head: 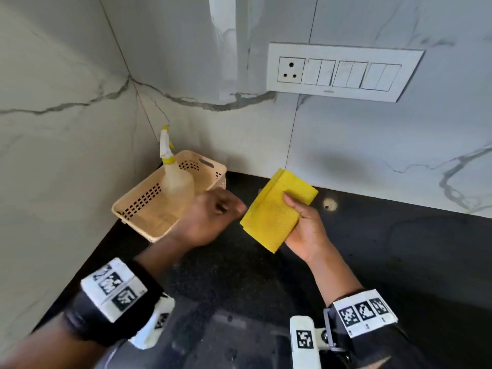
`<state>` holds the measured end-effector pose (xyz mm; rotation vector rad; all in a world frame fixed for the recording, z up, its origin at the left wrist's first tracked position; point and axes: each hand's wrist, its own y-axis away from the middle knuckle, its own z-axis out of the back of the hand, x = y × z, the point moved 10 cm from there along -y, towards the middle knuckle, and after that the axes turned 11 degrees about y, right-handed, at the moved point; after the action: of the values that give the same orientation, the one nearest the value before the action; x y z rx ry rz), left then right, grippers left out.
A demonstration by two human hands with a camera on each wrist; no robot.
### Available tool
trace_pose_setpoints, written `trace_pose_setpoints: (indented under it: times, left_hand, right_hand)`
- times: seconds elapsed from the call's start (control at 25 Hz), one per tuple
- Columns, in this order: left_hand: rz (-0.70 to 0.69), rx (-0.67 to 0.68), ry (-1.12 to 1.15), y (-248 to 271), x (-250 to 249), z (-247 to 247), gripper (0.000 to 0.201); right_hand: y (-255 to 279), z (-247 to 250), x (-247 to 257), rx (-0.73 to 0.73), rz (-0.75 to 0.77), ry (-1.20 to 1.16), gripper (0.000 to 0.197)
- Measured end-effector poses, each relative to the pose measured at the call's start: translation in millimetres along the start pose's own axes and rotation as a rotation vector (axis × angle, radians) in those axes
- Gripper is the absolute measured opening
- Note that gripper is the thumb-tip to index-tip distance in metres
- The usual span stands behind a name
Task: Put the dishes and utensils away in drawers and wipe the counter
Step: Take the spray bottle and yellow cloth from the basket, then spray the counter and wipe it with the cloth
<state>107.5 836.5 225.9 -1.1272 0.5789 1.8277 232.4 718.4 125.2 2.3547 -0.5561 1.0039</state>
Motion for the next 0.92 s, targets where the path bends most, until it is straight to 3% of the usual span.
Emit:
trace_pose_setpoints:
  times: [0.08,0.32,0.48,0.56,0.64,0.76,0.92]
  left_hand:
    - [0.036,0.094,0.037,4,-5,-40,0.027]
    - [0.202,0.004,0.086,0,13,-67,0.045]
    - [0.204,0.072,0.276,-3,10,-75,0.032]
    - [0.2,0.153,0.489,-5,0,-77,0.025]
    - [0.208,0.255,0.688,-7,-12,-79,0.035]
    - [0.186,0.387,0.835,-11,-33,-80,0.038]
    - [0.164,0.407,0.895,-29,-32,-70,0.037]
  right_hand:
    - [8,-10,1,0.038,0.005,0.043,0.047]
    - [29,-15,6,0.09,0.052,0.036,0.049]
    - [31,-9,9,0.062,0.08,0.018,0.054]
    - [32,-7,14,0.071,0.115,-0.045,0.067]
    - [29,-8,15,0.125,0.119,-0.13,0.094]
    - [21,-13,6,0.207,0.033,-0.174,0.119]
    - [13,-7,4,0.226,-0.009,-0.131,0.1]
